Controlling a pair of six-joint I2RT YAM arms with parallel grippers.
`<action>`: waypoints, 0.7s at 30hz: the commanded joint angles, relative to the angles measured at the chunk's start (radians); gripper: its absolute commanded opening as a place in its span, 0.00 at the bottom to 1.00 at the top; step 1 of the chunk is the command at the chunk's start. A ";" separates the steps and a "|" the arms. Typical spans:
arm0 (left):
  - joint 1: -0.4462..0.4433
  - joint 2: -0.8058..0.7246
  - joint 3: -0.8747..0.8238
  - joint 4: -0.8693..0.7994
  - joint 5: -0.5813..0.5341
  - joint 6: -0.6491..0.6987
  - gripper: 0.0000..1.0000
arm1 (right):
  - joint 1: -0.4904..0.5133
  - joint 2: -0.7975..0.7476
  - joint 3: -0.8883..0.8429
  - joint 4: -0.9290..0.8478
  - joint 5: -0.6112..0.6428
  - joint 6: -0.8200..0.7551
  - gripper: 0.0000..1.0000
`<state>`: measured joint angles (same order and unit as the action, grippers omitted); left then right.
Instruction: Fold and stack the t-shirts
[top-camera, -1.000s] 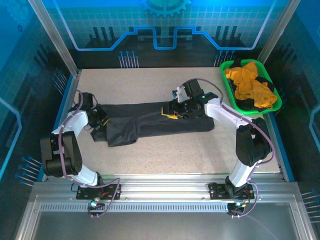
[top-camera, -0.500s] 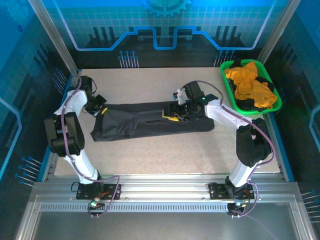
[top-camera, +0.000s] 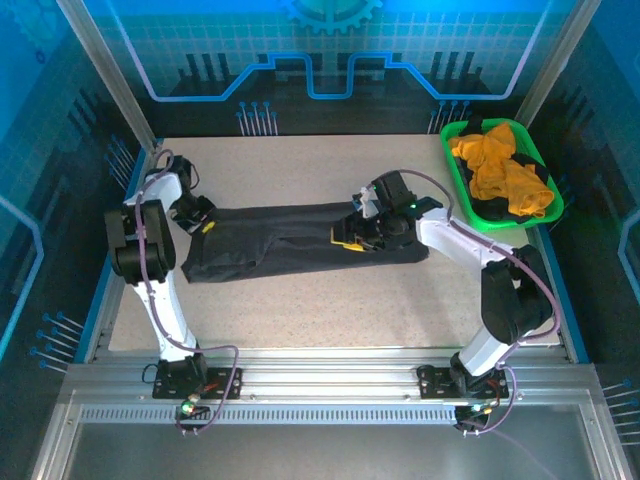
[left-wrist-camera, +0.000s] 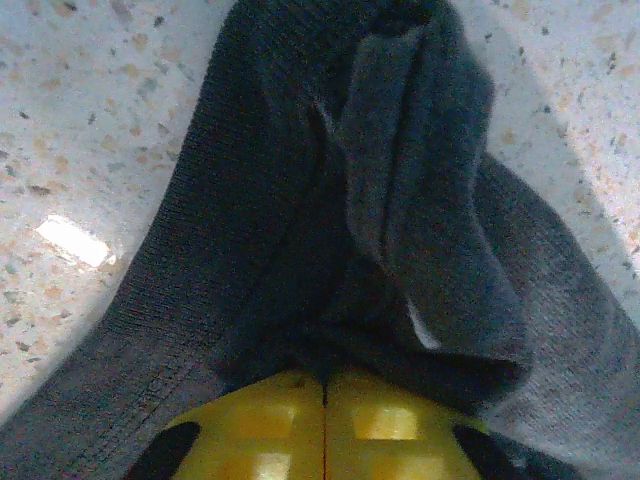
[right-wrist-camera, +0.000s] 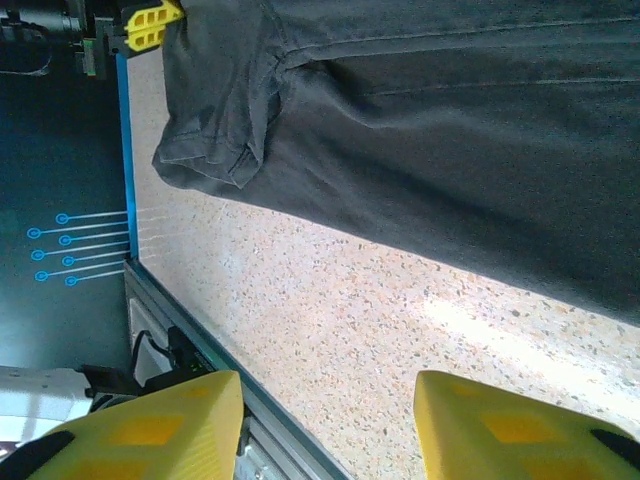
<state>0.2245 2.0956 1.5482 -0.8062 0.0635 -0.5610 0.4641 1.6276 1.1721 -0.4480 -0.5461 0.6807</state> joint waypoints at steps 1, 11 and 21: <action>0.010 0.004 0.029 -0.004 -0.071 0.033 0.29 | -0.015 -0.049 -0.024 -0.018 0.040 0.000 0.50; -0.106 -0.384 -0.217 -0.013 -0.195 -0.143 0.53 | -0.221 0.049 0.149 -0.255 0.322 -0.147 0.39; -0.348 -0.472 -0.531 0.128 0.001 -0.591 0.40 | -0.301 0.514 0.589 -0.531 0.535 -0.233 0.28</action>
<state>-0.1017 1.5906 1.0340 -0.7204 0.0025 -0.9993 0.1799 2.0499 1.6703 -0.8185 -0.1093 0.4934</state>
